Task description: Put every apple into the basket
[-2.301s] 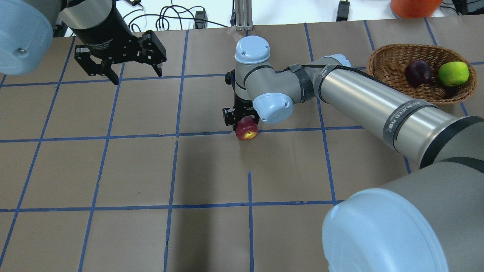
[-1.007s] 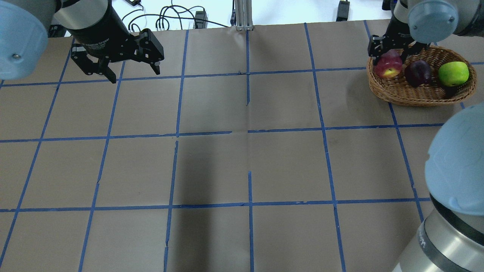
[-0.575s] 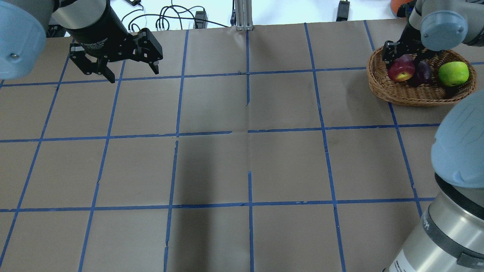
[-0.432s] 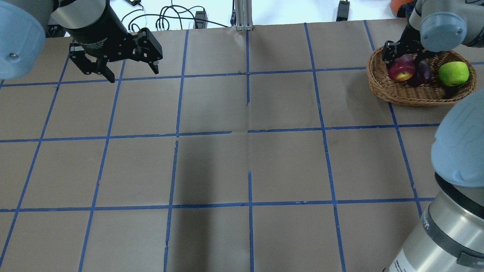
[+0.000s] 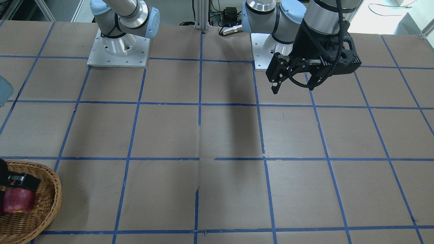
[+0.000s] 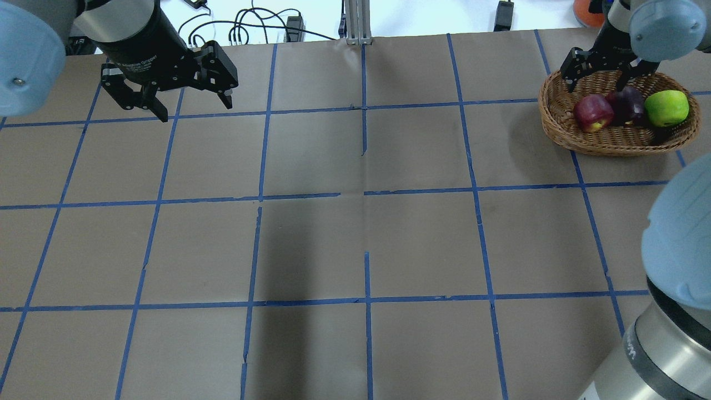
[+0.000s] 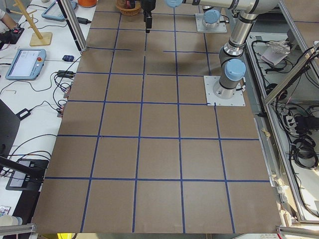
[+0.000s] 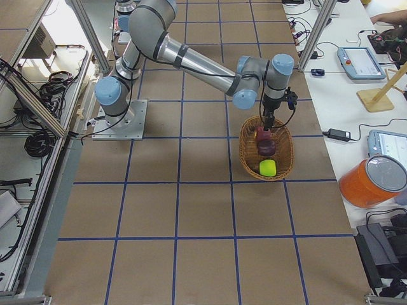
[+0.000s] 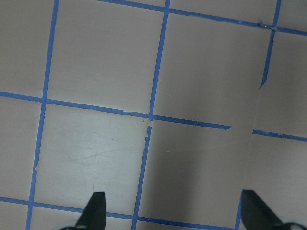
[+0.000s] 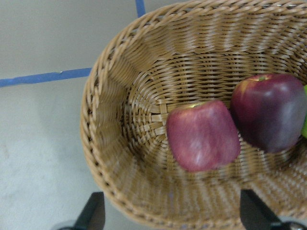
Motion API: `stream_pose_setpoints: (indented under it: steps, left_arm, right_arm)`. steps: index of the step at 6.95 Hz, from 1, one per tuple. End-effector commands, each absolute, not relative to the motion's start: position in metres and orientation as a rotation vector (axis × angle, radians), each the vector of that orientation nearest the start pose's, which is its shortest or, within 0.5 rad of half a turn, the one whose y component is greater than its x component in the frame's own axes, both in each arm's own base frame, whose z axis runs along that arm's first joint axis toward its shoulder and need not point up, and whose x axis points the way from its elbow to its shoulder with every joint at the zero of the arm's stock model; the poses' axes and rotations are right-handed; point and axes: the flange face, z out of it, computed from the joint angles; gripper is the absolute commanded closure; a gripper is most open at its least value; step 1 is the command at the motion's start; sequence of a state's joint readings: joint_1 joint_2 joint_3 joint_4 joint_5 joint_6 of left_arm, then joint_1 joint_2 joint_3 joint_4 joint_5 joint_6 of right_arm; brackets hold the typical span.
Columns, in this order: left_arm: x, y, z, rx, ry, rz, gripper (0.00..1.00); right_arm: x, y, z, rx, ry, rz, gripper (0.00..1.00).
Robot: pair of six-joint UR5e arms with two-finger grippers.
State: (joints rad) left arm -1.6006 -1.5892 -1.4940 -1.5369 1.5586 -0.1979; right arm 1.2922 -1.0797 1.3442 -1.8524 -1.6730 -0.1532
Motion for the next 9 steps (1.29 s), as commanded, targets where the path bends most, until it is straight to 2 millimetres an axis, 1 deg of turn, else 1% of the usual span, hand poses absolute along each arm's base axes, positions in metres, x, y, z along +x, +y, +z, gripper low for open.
stream_pose_setpoints:
  steps: [1,2,3,4,5,6,7,8,9]
  left_arm:
    - [-0.149,-0.504,0.52,-0.265,3.15,-0.142,0.0]
    - [-0.149,-0.504,0.52,-0.265,3.15,-0.145,0.0]
    - [-0.149,-0.504,0.521,-0.265,3.15,-0.147,0.0]
    - [-0.149,-0.504,0.521,-0.265,3.15,-0.147,0.0]
    - [-0.149,-0.504,0.521,-0.265,3.151,-0.147,0.0]
    - [-0.149,-0.503,0.522,-0.265,3.15,-0.15,0.0]
    - [-0.149,-0.504,0.521,-0.265,3.151,-0.147,0.0]
    - [-0.149,-0.504,0.521,-0.265,3.15,-0.145,0.0]
    - [-0.15,-0.504,0.521,-0.266,3.153,-0.144,0.0]
  right_arm:
    - [0.0,-0.63,0.418,0.182,3.199,0.143,0.0]
    - [0.037,-0.609,0.44,0.246,3.198,0.182,0.0]
    - [0.076,-0.587,0.462,0.159,3.204,0.184,0.0]
    - [0.11,-0.567,0.475,0.079,3.184,0.201,0.0]
    - [0.124,-0.545,0.485,0.069,3.092,0.284,0.0]
    - [0.132,-0.522,0.505,0.086,3.023,0.261,0.0]
    - [0.132,-0.502,0.502,0.077,3.036,0.257,0.0]
    - [0.128,-0.478,0.492,0.07,3.079,0.218,0.0]
    - [0.126,-0.463,0.479,0.077,3.102,0.181,0.0]
